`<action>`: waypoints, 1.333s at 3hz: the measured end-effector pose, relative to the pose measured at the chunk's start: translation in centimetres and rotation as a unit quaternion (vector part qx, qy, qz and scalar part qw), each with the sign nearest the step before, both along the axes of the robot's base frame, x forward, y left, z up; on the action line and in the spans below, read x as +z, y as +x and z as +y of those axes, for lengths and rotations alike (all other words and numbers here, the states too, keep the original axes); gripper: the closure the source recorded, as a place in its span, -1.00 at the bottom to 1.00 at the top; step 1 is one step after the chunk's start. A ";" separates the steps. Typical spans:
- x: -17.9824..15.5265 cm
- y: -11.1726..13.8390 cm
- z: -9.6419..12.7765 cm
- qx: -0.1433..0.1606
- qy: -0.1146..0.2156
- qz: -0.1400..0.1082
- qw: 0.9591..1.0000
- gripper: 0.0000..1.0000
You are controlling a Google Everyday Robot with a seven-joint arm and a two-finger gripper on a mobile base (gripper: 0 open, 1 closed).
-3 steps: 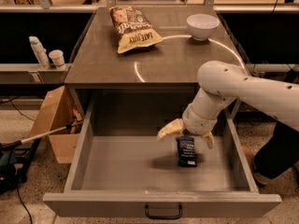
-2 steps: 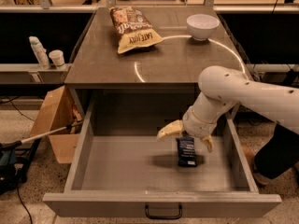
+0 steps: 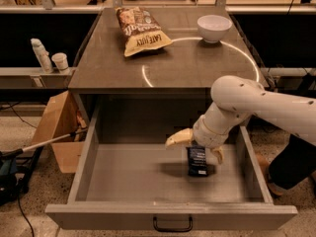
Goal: Pick rxbar chocolate from top drawer and place on counter
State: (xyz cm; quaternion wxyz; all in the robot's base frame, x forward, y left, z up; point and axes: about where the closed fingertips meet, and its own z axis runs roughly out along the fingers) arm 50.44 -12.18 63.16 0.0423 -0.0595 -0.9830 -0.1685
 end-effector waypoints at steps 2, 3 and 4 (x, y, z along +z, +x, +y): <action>-2.1 -0.7 -0.3 -0.090 0.003 -0.036 0.995 -1.00; -3.0 -0.5 -0.6 -0.132 0.011 -0.065 0.989 -1.00; -3.0 -0.5 -0.6 -0.132 0.011 -0.065 0.989 -1.00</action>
Offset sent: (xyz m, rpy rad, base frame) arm 0.0058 -0.0085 -0.0401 0.0463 -0.2343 -0.3795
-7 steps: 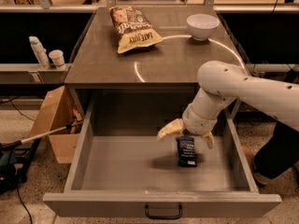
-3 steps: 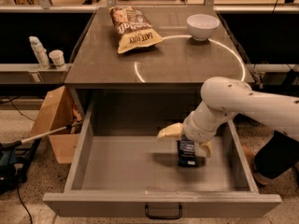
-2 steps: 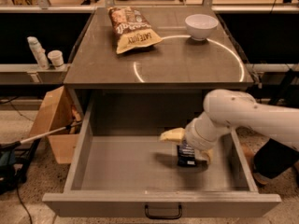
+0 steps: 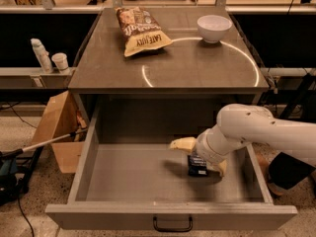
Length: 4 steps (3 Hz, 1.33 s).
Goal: Pick rxbar chocolate from top drawer and place on counter
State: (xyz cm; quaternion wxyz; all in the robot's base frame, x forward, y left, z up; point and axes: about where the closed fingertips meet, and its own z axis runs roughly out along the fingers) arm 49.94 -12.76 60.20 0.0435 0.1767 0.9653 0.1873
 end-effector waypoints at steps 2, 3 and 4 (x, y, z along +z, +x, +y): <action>-0.5 0.2 0.3 -0.003 -0.085 -0.031 0.996 -1.00; -0.9 0.6 0.2 -0.007 -0.135 -0.051 0.989 -1.00; -1.1 0.4 0.2 -0.005 -0.136 -0.049 0.990 -0.96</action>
Offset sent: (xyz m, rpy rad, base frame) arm 0.0046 0.0022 -0.0061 -0.2754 -0.0990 -0.0195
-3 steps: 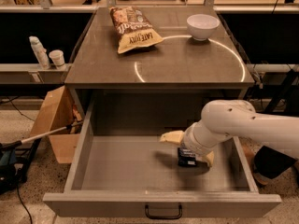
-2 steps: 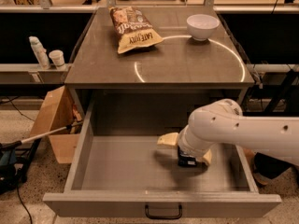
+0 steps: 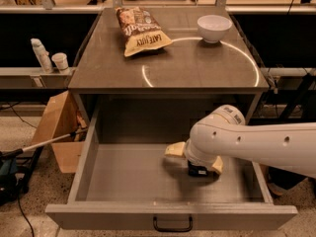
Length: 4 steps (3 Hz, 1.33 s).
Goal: Pick rxbar chocolate from top drawer and place on counter
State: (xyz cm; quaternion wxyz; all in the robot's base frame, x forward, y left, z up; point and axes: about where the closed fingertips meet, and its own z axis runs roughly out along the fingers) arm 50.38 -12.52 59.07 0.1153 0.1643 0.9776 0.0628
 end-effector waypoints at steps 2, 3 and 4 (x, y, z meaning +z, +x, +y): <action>0.0 0.0 0.0 0.000 0.000 0.000 1.000 0.11; 0.0 0.0 0.0 0.000 0.000 0.000 1.000 0.60; 0.0 0.0 0.0 0.000 0.000 0.000 1.000 1.00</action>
Offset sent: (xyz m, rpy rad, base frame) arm 0.0000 0.0000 0.0000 0.0000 0.0000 0.0000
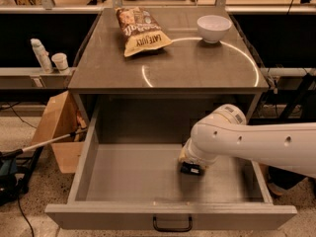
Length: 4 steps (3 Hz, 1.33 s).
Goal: Pick rxbar chocolate from top drawer and place on counter
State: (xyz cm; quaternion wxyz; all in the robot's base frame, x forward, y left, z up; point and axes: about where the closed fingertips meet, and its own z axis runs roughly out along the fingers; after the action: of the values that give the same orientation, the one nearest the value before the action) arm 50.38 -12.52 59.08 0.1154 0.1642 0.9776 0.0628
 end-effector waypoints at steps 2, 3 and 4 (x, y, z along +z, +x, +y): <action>0.6 0.0 0.0 0.000 0.000 0.000 1.000 1.00; 2.3 0.6 -0.5 -0.014 0.052 0.015 0.998 1.00; 4.8 1.1 -1.1 -0.014 0.125 0.032 0.991 1.00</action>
Offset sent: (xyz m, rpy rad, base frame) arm 0.0027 0.0004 0.0166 0.0555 0.0234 0.0515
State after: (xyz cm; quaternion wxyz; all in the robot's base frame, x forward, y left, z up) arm 51.47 -13.57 63.91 0.0637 0.1933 0.9628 0.1780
